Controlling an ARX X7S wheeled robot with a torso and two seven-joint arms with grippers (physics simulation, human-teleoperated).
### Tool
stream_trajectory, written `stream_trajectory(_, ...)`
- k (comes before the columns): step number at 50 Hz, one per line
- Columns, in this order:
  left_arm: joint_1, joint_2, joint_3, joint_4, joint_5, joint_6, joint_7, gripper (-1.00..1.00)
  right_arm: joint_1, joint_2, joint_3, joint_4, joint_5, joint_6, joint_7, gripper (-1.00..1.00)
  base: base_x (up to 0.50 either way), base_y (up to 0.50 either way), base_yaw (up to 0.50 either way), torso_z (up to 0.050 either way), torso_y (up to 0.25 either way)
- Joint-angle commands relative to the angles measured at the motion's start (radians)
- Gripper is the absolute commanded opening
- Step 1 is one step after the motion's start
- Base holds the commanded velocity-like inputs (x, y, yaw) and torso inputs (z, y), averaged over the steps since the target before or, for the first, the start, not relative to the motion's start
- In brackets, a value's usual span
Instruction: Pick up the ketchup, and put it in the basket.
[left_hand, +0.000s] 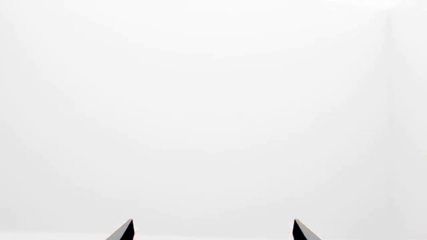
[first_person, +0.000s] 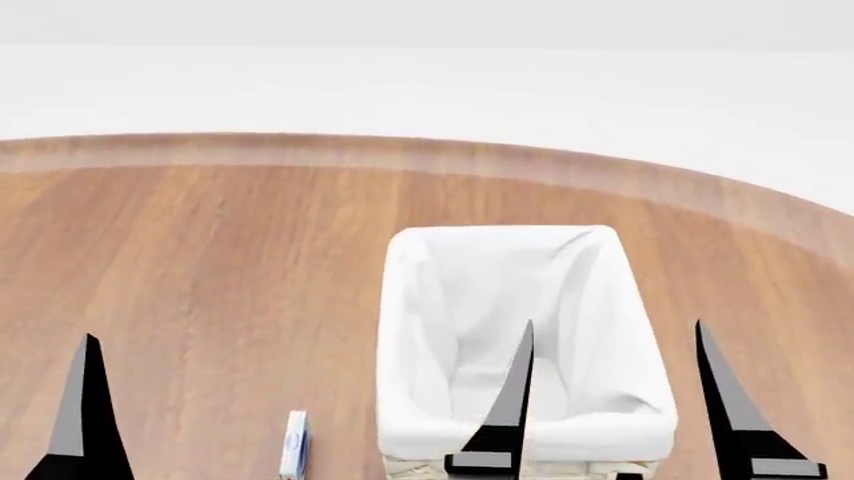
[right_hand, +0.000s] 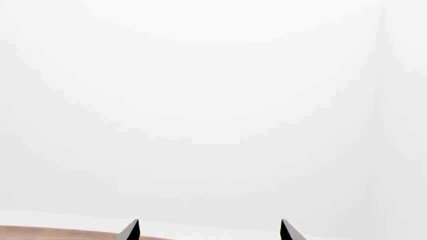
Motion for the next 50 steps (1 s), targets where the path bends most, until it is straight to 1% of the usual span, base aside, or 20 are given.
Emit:
stream_trajectory(1, 0.0, -0.011, 0.005, -0.002, -0.008, 0.009, -0.011, 1.0, -0.001, 0.006, -0.006, 0.004, 0.005, -0.006, 0.007, 1.0, 0.0, 0.0, 0.0, 0.05, 0.0)
stream_trajectory(7, -0.007, -0.021, 0.018, 0.011, 0.014, -0.014, -0.028, 1.0, 0.001, 0.009, -0.008, 0.002, 0.007, -0.006, 0.011, 1.0, 0.0, 0.0, 0.0, 0.05, -0.007)
stream_trajectory(12, -0.007, -0.028, 0.028, 0.007, 0.03, -0.016, -0.035, 1.0, 0.001, 0.013, -0.011, 0.0, 0.009, -0.004, 0.014, 1.0, 0.0, 0.0, 0.0, 0.049, -0.129)
stream_trajectory(18, -0.01, -0.033, 0.034, 0.022, 0.029, -0.031, -0.044, 1.0, 0.002, 0.016, -0.013, -0.004, 0.011, -0.002, 0.018, 1.0, 0.0, 0.0, 0.0, 0.045, -0.166)
stream_trajectory(28, -0.007, -0.04, 0.041, 0.001, 0.029, -0.005, -0.043, 1.0, 0.001, 0.021, -0.016, 0.003, 0.015, -0.01, 0.023, 1.0, 0.0, 0.0, 0.0, 0.044, -0.176)
stream_trajectory(46, -0.009, -0.05, 0.044, 0.0, 0.016, -0.001, -0.056, 1.0, 0.005, 0.029, -0.019, -0.003, 0.023, -0.004, 0.033, 1.0, 0.0, 0.0, 0.0, 0.044, -0.177)
stream_trajectory(50, -0.013, -0.044, 0.026, -0.007, 0.001, 0.004, -0.069, 1.0, 0.006, 0.031, -0.02, -0.001, 0.025, -0.006, 0.035, 1.0, 0.0, 0.0, 0.0, 0.043, -0.177)
